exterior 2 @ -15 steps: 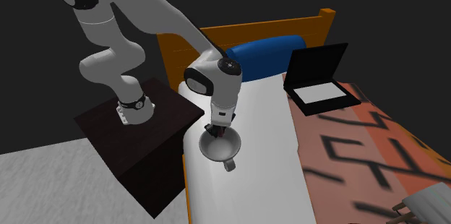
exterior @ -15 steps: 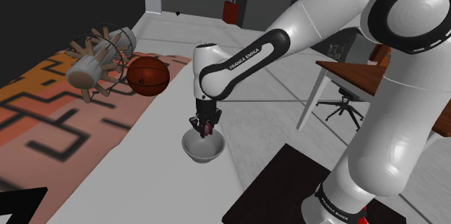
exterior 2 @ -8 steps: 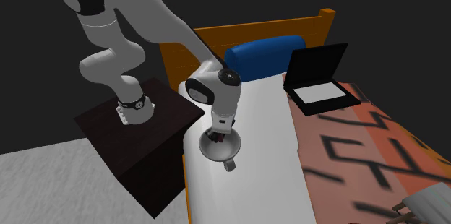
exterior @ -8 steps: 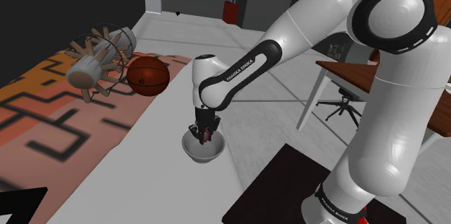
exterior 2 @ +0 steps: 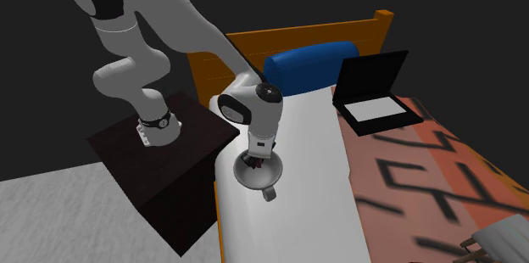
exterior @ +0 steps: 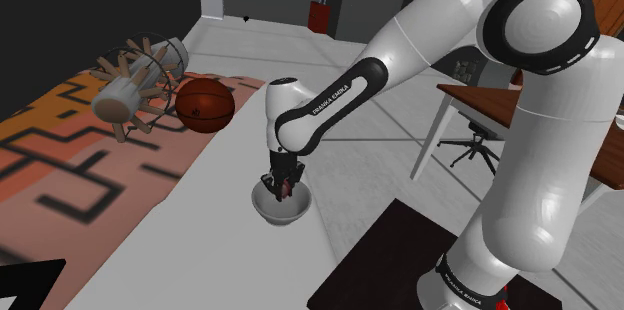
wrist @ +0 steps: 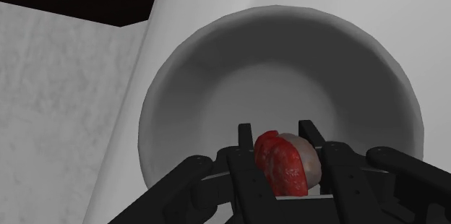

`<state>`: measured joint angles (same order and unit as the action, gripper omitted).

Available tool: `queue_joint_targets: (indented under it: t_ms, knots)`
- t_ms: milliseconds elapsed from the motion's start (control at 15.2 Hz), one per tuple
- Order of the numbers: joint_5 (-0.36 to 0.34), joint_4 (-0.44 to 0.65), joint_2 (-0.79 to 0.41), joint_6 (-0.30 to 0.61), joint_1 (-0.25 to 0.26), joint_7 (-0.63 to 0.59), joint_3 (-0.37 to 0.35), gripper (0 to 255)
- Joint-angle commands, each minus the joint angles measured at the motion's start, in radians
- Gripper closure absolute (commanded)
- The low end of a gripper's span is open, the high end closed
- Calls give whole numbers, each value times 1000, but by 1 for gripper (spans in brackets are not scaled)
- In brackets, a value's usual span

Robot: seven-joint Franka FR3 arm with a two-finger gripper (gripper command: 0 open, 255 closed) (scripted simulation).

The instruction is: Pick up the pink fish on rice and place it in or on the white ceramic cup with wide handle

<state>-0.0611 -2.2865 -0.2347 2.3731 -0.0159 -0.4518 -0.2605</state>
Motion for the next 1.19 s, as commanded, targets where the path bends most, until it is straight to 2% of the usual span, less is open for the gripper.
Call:
queue_joint_targets:
  t_ms: [0,330,594,1122]
  knots:
    - [0,0,0,0,0,0,0,0]
    - [0,0,0,0,0,0,0,0]
    - [32,45,82,-124,-8,23,-10,0]
    - [32,45,82,-124,-8,23,-10,0]
